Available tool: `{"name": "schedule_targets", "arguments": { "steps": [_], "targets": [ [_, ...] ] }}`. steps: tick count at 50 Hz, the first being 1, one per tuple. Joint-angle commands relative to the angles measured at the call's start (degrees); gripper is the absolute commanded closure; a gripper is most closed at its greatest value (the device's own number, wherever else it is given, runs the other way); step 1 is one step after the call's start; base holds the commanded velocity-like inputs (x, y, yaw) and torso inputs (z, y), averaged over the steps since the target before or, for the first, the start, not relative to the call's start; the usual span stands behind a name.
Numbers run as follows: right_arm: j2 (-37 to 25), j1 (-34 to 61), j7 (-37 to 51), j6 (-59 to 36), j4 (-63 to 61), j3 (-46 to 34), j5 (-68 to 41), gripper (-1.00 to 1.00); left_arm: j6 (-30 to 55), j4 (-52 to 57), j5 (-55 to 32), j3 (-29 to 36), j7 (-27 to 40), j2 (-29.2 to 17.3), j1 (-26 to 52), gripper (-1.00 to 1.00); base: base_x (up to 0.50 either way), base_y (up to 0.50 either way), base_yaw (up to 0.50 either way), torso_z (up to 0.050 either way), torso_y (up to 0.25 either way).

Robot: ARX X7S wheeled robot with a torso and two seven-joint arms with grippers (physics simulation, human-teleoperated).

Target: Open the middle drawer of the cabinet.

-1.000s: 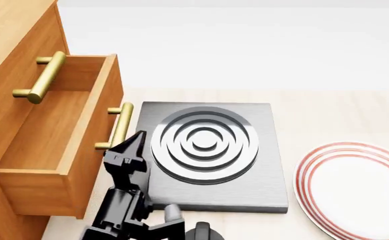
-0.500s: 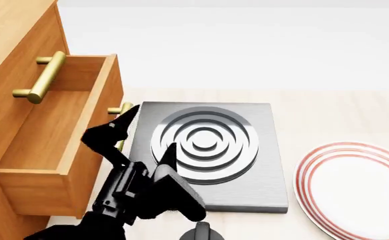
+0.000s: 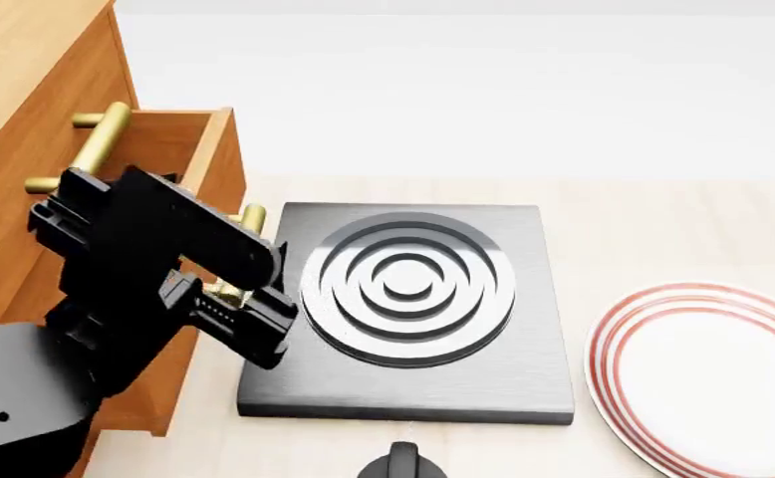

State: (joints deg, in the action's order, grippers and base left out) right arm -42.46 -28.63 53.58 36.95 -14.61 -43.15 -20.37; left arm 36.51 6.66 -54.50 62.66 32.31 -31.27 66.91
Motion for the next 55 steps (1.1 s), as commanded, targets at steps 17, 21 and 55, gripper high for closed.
{"name": "schedule_targets", "arguments": {
  "steps": [17, 21, 55],
  "targets": [
    [0.0, 0.4, 0.0, -0.9, -0.4, -0.2, 0.0, -1.00, 13.8, -3.2, -26.3, -10.0, 2.9, -2.0, 7.5, -1.00, 0.00, 0.00, 0.00, 0.000, 0.000],
    [0.1, 0.5, -0.2, -0.6, 0.1, -0.3, -0.2, -1.00, 15.0, -5.0, -28.3, -10.4, 3.4, -1.7, 8.1, -1.00, 0.00, 0.00, 0.00, 0.000, 0.000],
    [0.5, 0.6, -0.3, -0.2, 0.9, -0.5, -0.3, -1.00, 10.2, -15.9, -29.9, -13.4, 3.9, 0.1, 4.8, -1.00, 0.00, 0.00, 0.00, 0.000, 0.000]
  ]
}}
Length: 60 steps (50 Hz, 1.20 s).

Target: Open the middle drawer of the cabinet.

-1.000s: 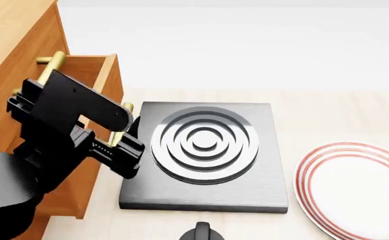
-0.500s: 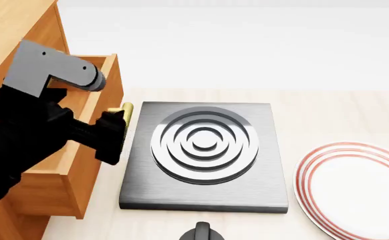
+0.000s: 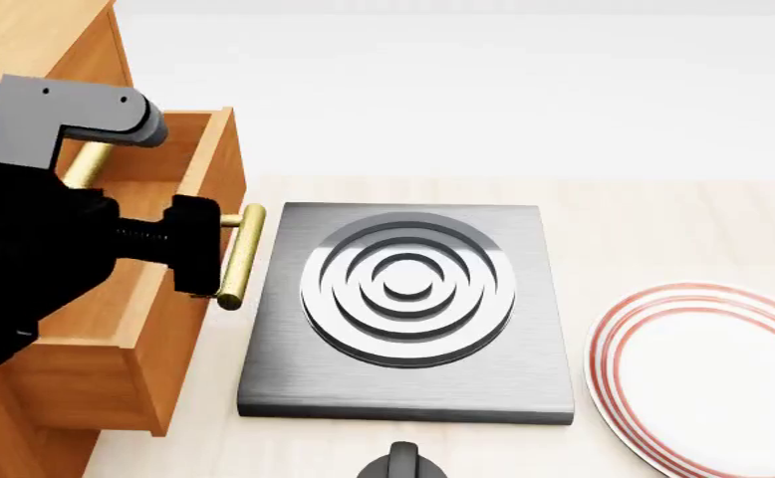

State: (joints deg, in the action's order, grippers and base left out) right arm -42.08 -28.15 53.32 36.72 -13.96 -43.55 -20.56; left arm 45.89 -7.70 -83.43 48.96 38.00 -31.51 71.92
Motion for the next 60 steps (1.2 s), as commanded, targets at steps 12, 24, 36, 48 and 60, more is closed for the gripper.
{"name": "schedule_targets", "arguments": {
  "steps": [12, 24, 36, 48, 60],
  "targets": [
    [0.1, 0.2, 0.1, -0.2, 0.1, -0.1, 0.0, -1.00, 1.8, -1.3, -0.9, 0.8, -1.9, 0.0, 0.4, -1.00, 0.00, 0.00, 0.00, 0.000, 0.000],
    [-0.1, 0.2, 0.3, -0.5, -0.2, -0.2, 0.1, -1.00, 1.3, -5.2, -0.8, 1.1, -2.0, 0.8, -0.7, -1.00, 0.00, 0.00, 0.00, 0.000, 0.000],
    [0.0, 0.3, 0.1, -0.5, 0.0, -0.3, -0.1, -1.00, 6.5, -8.8, -1.0, 4.8, -8.3, 2.3, 0.6, -1.00, 0.00, 0.00, 0.00, 0.000, 0.000],
    [-0.1, 0.2, 0.2, -0.3, -0.1, -0.3, -0.1, -1.00, 6.5, -10.0, -1.7, 4.4, -8.3, 2.4, 0.7, -1.00, 0.00, 0.00, 0.00, 0.000, 0.000],
    [0.0, 0.3, 0.0, -0.1, 0.3, -0.4, -0.3, -1.00, 5.0, -12.6, -0.1, 4.8, -9.0, 2.7, 0.3, -1.00, 0.00, 0.00, 0.00, 0.000, 0.000]
  ]
}}
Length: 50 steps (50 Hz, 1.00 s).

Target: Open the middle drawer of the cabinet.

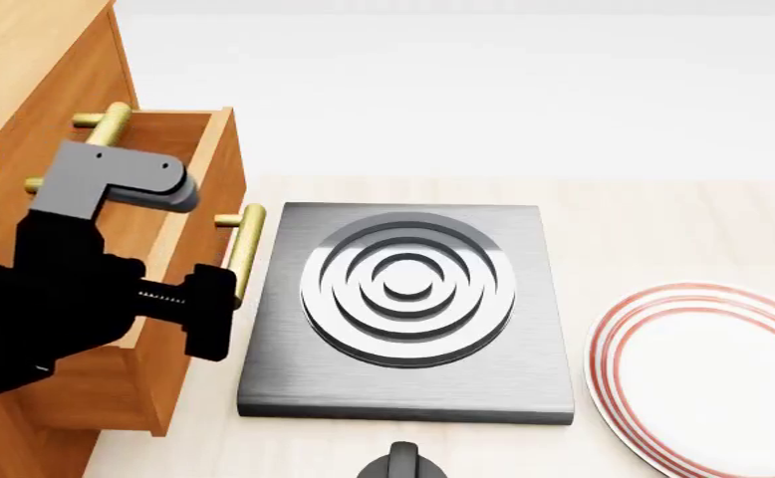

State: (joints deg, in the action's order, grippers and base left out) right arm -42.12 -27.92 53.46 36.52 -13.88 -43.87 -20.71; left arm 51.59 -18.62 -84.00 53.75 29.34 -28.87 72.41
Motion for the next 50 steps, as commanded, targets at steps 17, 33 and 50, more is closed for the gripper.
{"name": "schedule_targets", "arguments": {
  "steps": [17, 33, 50],
  "targets": [
    [0.1, 0.2, 0.0, -0.3, 0.1, -0.2, -0.1, -1.00, -3.4, -4.4, 0.9, -1.0, 0.2, 0.2, -1.6, -1.00, 0.00, 0.00, 0.00, 0.000, 0.000],
    [0.2, 0.2, -0.2, 0.2, 0.5, -0.2, -0.2, -1.00, -1.9, -4.7, 1.1, 0.7, -2.6, 0.8, -2.4, -1.00, 0.00, 0.00, 0.00, 0.000, -0.001],
    [0.2, 0.3, 0.1, -0.3, 0.4, -0.3, 0.1, -1.00, -1.7, -3.7, -0.2, 0.3, -3.9, 1.3, -2.7, -1.00, 0.00, 0.00, 0.00, 0.000, -0.001]
  ]
}}
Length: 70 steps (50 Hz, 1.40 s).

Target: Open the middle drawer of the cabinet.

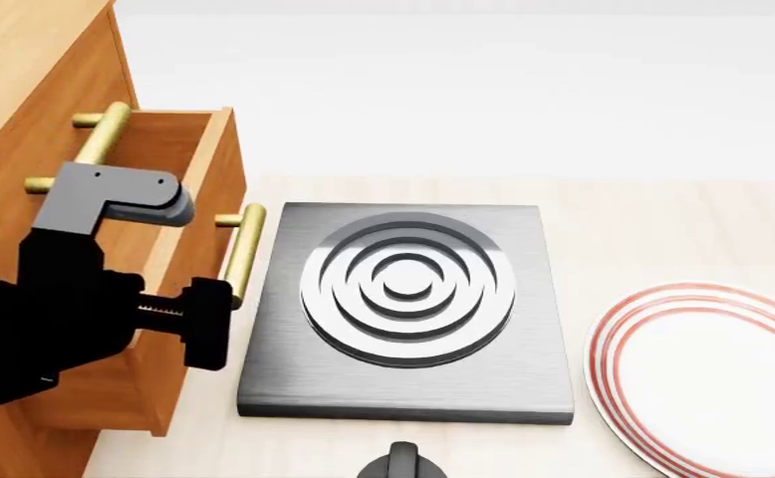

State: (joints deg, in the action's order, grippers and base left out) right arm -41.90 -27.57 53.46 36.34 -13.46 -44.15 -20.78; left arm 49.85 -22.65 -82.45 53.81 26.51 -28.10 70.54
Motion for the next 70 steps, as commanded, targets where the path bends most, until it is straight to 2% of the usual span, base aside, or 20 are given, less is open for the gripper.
{"name": "schedule_targets", "arguments": {
  "steps": [1, 14, 30, 60, 70],
  "targets": [
    [0.0, 0.0, 0.0, 0.0, 0.0, 0.0, 0.0, -1.00, 0.0, 0.3, -1.8, 0.2, -1.1, 0.5, -0.9, -1.00, 0.00, 0.00, 0.00, 0.000, 0.000],
    [-0.2, -0.1, 0.4, -0.3, -0.5, 0.1, 0.3, -1.00, -0.5, 0.7, -2.0, 0.4, -1.6, 2.2, -1.2, -1.00, 0.00, 0.00, 0.00, 0.000, -0.001],
    [-0.3, -0.2, 0.5, 0.0, -0.5, 0.1, 0.4, -1.00, -1.4, -1.6, -0.2, 2.5, -4.0, 8.2, -1.2, -1.00, 0.00, 0.00, 0.00, 0.000, -0.002],
    [-0.6, -0.6, 0.6, 0.9, -0.4, 0.2, 0.2, -1.00, -3.1, -1.4, 2.0, 6.3, -2.2, 18.1, -3.9, -1.00, 0.00, 0.00, 0.00, 0.000, -0.003],
    [-0.7, -0.5, 0.7, 0.8, -0.6, 0.3, 0.2, -1.00, -4.4, -4.5, 3.6, 7.8, -4.3, 21.3, -4.4, -1.00, 0.00, 0.00, 0.00, 0.000, -0.006]
  ]
}}
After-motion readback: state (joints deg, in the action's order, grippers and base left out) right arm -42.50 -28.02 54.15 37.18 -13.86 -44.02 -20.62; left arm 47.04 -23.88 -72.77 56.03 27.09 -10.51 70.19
